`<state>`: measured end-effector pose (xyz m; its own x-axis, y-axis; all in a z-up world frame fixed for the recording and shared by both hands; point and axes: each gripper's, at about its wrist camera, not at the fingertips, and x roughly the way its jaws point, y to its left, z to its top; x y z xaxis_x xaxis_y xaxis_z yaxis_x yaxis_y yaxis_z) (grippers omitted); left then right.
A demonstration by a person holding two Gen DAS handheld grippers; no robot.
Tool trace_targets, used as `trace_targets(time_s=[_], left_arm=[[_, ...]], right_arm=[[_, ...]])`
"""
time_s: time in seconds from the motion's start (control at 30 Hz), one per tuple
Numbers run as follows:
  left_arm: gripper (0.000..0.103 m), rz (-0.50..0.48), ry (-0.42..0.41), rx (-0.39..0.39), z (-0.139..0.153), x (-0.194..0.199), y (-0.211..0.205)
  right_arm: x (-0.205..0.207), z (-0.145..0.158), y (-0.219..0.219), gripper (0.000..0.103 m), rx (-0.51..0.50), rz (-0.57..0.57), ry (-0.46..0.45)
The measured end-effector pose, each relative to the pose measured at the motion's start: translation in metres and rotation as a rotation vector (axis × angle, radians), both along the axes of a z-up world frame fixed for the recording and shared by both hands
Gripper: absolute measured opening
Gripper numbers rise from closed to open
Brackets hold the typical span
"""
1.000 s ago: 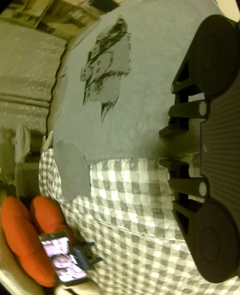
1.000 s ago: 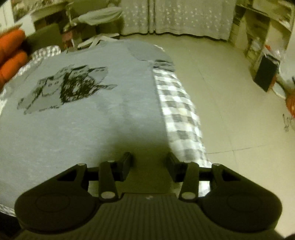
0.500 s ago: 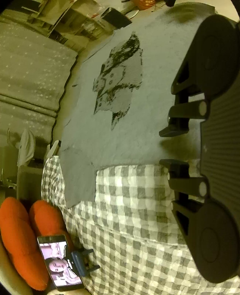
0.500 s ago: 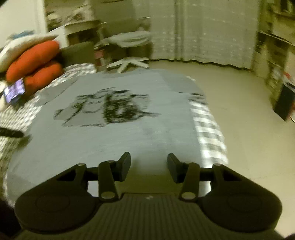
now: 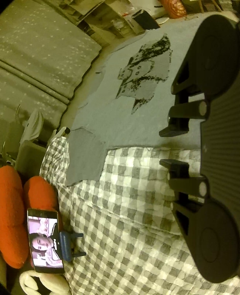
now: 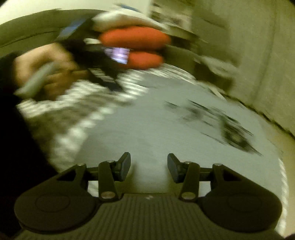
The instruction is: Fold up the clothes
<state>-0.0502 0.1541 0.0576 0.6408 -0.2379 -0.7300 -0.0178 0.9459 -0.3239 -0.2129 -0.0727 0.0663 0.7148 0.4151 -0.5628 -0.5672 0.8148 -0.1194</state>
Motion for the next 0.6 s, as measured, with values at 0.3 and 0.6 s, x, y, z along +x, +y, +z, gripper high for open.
trace_targets(time_s=[0.3, 0.6], left_arm=[[0.026, 0.088, 0.030, -0.046, -0.002, 0.005, 0.024], [0.026, 0.068, 0.028, -0.046, -0.002, 0.006, 0.019]], right_arm=[[-0.037, -0.036, 0.098, 0.046, -0.136, 0.289, -0.074], [-0.005, -0.040, 0.076, 0.002, -0.120, 0.122, 0.009]])
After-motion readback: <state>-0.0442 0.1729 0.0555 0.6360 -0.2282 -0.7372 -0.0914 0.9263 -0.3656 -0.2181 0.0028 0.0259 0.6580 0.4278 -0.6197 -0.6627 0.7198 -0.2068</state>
